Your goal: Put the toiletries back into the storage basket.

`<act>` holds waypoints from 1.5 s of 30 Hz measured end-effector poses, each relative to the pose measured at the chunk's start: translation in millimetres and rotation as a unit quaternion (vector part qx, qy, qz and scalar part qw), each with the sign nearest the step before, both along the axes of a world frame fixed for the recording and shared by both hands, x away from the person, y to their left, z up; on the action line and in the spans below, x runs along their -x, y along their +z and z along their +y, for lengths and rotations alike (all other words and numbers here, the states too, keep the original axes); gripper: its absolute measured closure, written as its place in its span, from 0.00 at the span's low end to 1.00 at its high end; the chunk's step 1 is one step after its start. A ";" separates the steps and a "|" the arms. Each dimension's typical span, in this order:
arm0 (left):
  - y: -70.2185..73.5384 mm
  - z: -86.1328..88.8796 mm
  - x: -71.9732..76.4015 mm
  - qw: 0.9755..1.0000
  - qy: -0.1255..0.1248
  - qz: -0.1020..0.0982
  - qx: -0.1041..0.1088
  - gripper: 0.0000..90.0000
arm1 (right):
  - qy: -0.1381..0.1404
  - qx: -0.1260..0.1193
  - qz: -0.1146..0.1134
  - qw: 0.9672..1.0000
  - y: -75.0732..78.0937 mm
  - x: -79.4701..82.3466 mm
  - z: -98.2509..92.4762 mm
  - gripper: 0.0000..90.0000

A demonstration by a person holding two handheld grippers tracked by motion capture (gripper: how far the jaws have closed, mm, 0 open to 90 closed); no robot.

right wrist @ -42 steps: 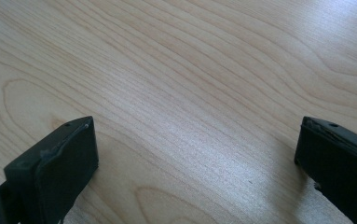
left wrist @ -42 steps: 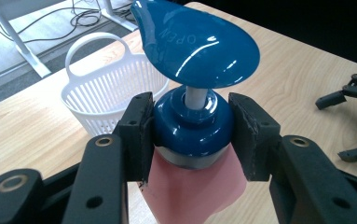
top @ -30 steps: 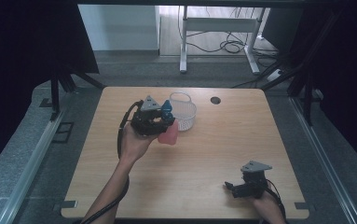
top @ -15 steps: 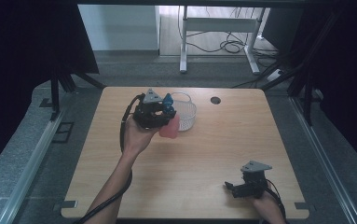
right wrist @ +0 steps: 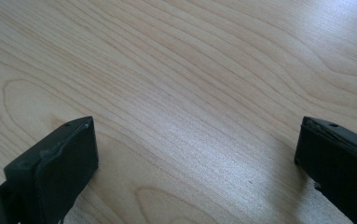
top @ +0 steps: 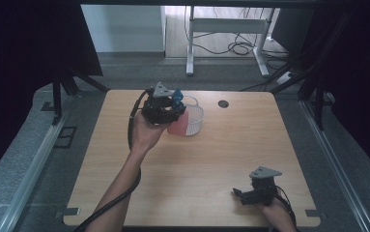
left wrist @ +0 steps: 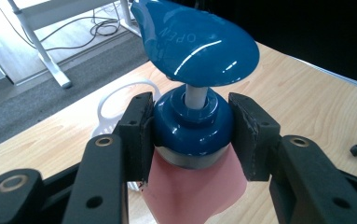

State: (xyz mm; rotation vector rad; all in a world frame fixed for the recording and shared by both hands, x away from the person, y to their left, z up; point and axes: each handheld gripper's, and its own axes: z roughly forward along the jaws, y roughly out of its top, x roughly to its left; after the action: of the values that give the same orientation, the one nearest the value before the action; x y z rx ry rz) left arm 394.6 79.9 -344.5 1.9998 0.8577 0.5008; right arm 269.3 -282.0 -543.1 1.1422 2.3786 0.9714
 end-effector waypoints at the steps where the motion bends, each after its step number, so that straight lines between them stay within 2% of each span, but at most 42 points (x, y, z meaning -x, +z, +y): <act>1: 0.7 -0.6 -1.1 1.000 0.001 0.000 0.000 0.59 | 0.000 0.000 0.000 1.000 0.0 0.0 0.0 0.00; 11: 7.0 -8.9 -15.9 1.000 0.013 -0.005 -0.003 0.59 | -0.001 -0.001 0.000 1.000 0.0 0.1 0.2 0.00; 15: 7.5 -13.1 -21.9 1.000 0.016 -0.008 -0.011 0.59 | -0.001 -0.001 0.000 1.000 0.0 0.1 0.2 0.00; 24: 4.3 -22.2 -34.9 1.000 0.024 -0.009 -0.012 0.59 | -0.001 -0.001 0.000 1.000 0.0 0.0 0.2 0.00; 35: 1.6 -31.7 -50.4 0.999 0.034 -0.011 -0.024 0.59 | 0.000 0.000 0.001 1.000 0.1 0.0 0.4 0.00; 45: -7.1 -40.0 -62.6 0.999 0.039 -0.008 -0.030 0.59 | 0.001 0.000 0.001 1.000 0.1 -0.1 0.6 0.00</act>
State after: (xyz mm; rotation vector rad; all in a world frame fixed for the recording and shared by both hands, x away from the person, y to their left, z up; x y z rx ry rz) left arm 457.3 39.9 -351.6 2.0199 0.9243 0.5926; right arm 269.4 -281.4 -542.9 1.1425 2.3807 0.9723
